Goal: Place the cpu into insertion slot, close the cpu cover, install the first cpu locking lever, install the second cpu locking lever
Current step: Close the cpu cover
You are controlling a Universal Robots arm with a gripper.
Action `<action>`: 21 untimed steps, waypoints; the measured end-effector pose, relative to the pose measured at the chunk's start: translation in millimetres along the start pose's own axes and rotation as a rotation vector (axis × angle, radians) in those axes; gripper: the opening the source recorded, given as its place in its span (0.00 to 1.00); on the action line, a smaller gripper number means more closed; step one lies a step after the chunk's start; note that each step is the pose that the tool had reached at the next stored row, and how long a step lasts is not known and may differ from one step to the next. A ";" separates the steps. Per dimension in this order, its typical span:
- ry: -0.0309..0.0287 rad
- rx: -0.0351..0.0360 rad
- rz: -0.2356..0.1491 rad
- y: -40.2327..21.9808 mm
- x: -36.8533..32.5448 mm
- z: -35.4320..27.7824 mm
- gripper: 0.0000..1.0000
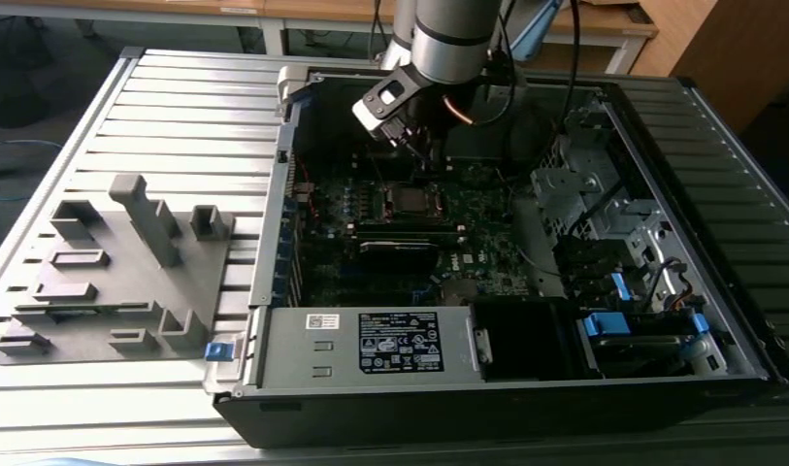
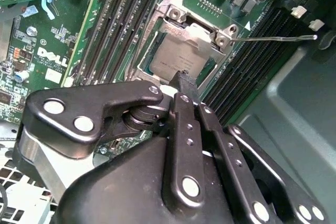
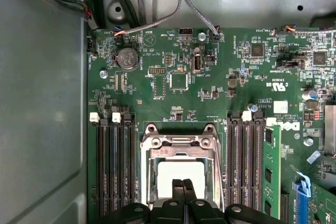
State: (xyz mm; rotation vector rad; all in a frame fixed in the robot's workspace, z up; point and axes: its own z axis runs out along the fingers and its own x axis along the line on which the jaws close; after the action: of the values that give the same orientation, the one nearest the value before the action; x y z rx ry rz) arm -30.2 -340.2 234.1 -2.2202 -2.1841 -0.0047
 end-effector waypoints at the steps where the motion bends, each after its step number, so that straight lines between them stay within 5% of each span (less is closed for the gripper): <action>1: 0.0000 0.0000 0.000 0.0 0.0 0.0 0.11; 7: -0.0006 0.0004 -0.023 -0.2 -0.1 0.0 0.11; 21: -0.0046 0.0055 -0.265 -0.1 -0.1 1.0 0.11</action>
State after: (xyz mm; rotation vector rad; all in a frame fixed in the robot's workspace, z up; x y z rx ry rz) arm -30.4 -340.2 233.1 -1.9124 -2.4581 0.0009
